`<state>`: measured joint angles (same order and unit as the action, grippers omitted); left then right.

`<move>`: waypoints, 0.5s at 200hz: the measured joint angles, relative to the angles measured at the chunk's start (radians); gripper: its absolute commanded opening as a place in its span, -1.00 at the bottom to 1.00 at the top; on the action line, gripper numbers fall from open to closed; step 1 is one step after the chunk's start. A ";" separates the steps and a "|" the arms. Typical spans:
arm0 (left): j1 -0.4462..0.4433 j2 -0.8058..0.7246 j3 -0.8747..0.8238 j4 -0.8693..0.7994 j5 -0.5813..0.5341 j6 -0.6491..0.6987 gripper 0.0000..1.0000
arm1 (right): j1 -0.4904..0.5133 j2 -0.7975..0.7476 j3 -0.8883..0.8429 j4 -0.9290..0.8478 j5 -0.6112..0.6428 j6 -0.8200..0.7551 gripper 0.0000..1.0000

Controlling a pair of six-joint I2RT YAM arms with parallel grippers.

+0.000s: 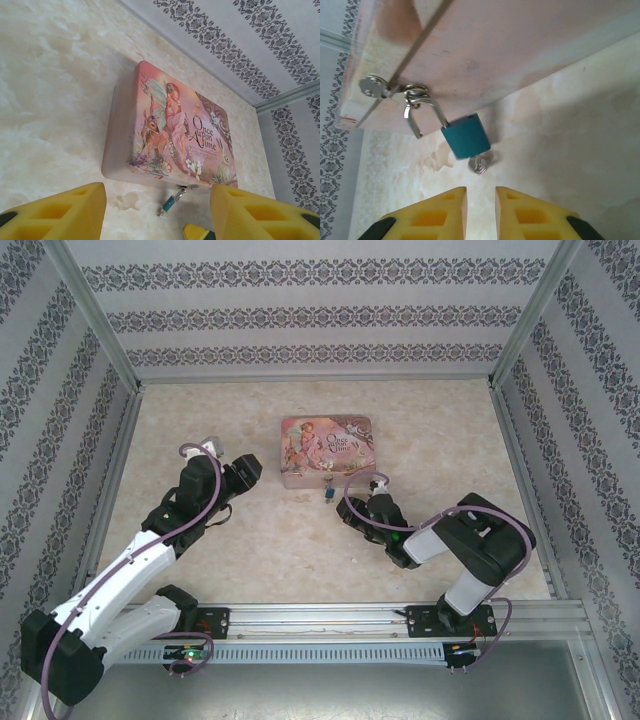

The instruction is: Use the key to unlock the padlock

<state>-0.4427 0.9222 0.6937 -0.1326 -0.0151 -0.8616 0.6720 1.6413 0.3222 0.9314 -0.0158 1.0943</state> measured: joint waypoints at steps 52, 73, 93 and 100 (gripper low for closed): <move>0.005 -0.019 0.008 -0.049 -0.032 0.042 0.28 | -0.002 -0.211 0.006 -0.227 0.027 -0.092 -0.15; 0.011 -0.031 0.014 -0.060 -0.048 0.055 0.33 | -0.011 -0.305 0.037 -0.352 0.035 -0.156 0.03; 0.015 -0.039 0.016 -0.064 -0.060 0.070 0.40 | -0.034 -0.385 0.058 -0.435 0.041 -0.208 0.22; 0.017 -0.041 0.016 -0.066 -0.061 0.073 0.43 | -0.043 -0.407 0.058 -0.454 0.042 -0.220 0.31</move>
<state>-0.4259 0.8814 0.7097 -0.1982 -0.0765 -0.7883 0.6292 1.2339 0.3805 0.4778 0.0261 0.8745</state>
